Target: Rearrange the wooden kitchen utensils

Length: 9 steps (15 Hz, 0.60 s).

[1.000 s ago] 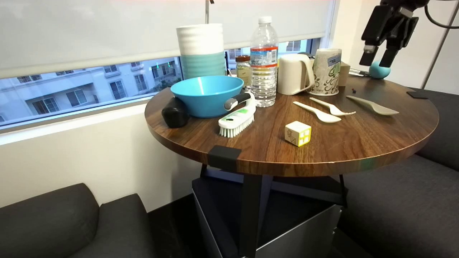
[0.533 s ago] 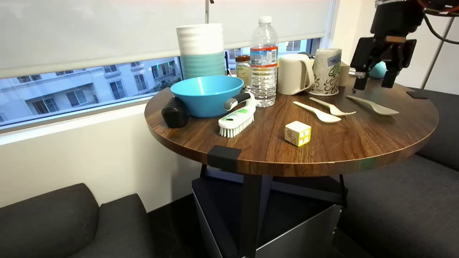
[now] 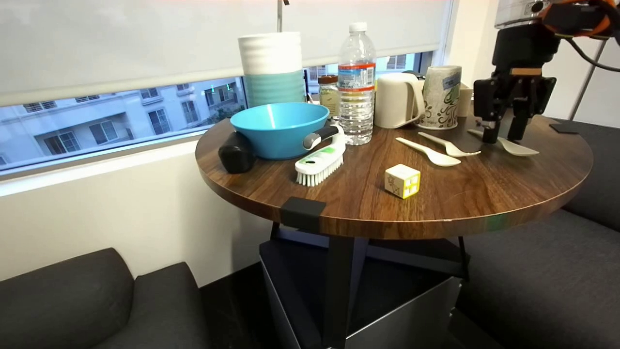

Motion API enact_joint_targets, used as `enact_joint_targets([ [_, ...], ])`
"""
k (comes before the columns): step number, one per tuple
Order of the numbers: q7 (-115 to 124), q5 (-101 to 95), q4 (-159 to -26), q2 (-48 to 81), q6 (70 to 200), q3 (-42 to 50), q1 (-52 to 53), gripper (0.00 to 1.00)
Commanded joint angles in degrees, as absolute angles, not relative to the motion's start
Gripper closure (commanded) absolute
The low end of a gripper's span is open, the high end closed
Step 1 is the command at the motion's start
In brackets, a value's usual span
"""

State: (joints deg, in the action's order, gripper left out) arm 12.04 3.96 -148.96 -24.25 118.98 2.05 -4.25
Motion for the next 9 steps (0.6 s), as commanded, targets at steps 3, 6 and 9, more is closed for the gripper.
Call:
enact_joint_targets([
  [3, 15.4, 5.5, -145.8, -22.6, 115.8, 0.4, -3.8, 0.89],
  [6, 15.8, 6.8, -144.2, -21.9, 115.0, 0.1, -3.3, 1.0],
  [9, 15.2, 7.6, -141.6, -22.5, 112.1, -0.5, -2.4, 0.97],
])
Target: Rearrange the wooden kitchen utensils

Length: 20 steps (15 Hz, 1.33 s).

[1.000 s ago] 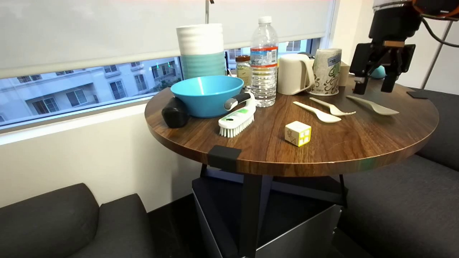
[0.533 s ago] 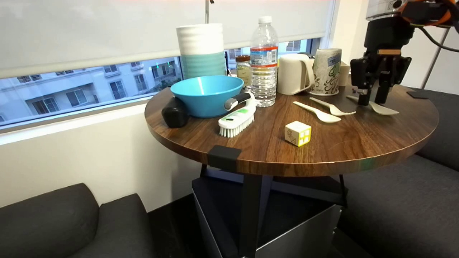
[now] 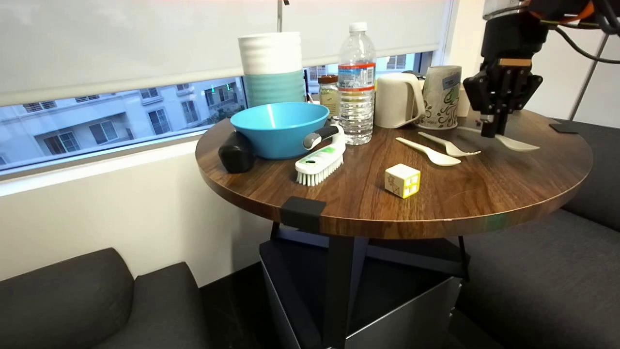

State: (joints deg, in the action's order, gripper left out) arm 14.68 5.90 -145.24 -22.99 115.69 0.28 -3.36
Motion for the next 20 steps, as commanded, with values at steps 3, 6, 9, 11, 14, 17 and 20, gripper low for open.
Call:
enact_joint_targets([
  [3, 14.6, 8.5, -137.7, -22.7, 108.4, -1.9, -0.5, 0.97],
  [6, 13.4, 10.6, -134.0, -20.7, 106.7, -3.6, 2.3, 0.97],
  [9, 14.2, 11.0, -131.0, -16.6, 107.6, -5.7, 4.1, 0.97],
  [11, 14.5, 11.0, -129.7, -13.5, 108.5, -6.8, 4.9, 0.97],
  [14, 15.3, 12.1, -127.9, -8.0, 110.0, -8.0, 6.0, 0.97],
  [17, 17.4, 12.8, -126.6, -4.4, 111.4, -8.4, 6.3, 0.97],
  [20, 18.9, 12.8, -125.4, -2.5, 112.7, -8.1, 6.3, 0.97],
])
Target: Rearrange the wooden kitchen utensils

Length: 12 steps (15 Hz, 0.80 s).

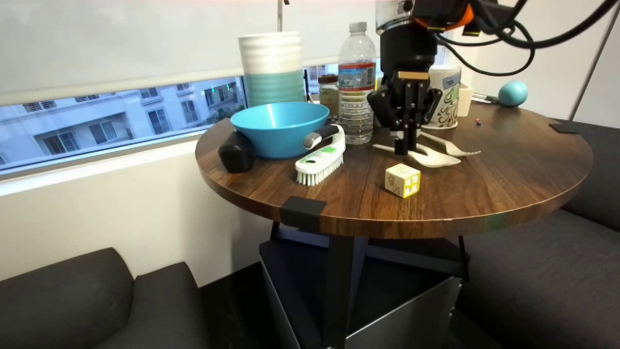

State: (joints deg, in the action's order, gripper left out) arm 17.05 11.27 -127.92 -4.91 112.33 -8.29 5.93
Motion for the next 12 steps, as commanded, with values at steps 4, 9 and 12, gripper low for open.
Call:
enact_joint_targets([
  [4, 17.3, 13.5, -123.9, -2.7, 111.9, -7.7, 6.2, 0.56],
  [9, 16.8, 11.0, -124.2, -4.1, 111.0, -6.4, 5.2, 0.19],
  [12, 16.1, 11.0, -124.5, -4.0, 110.4, -5.4, 4.6, 0.01],
])
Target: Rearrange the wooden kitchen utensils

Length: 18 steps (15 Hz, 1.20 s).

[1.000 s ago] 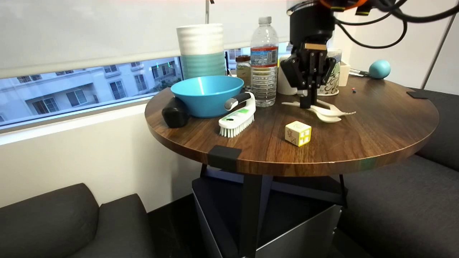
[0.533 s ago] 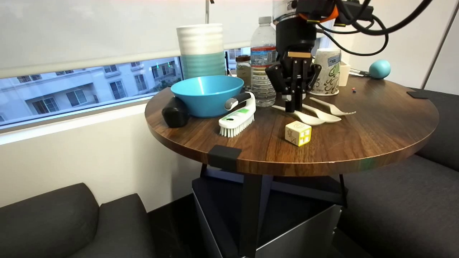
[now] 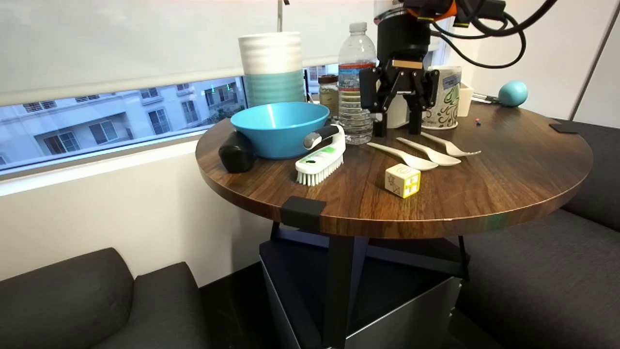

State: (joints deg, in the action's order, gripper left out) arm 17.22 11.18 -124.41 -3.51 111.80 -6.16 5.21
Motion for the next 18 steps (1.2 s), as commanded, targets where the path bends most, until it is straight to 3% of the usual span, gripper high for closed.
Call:
enact_joint_targets([
  [1, 16.0, 11.0, -124.7, -3.9, 110.2, -5.1, 4.5, 0.0],
  [2, 15.8, 11.2, -124.7, -3.9, 109.8, -4.9, 4.5, 0.0],
  [5, 15.5, 11.3, -124.9, -3.8, 108.5, -4.5, 4.3, 0.27],
  [11, 15.3, 11.6, -125.1, -3.8, 104.9, -4.1, 4.2, 0.24],
  [18, 14.8, 12.2, -125.2, -3.2, 102.8, -4.0, 4.2, 0.55],
])
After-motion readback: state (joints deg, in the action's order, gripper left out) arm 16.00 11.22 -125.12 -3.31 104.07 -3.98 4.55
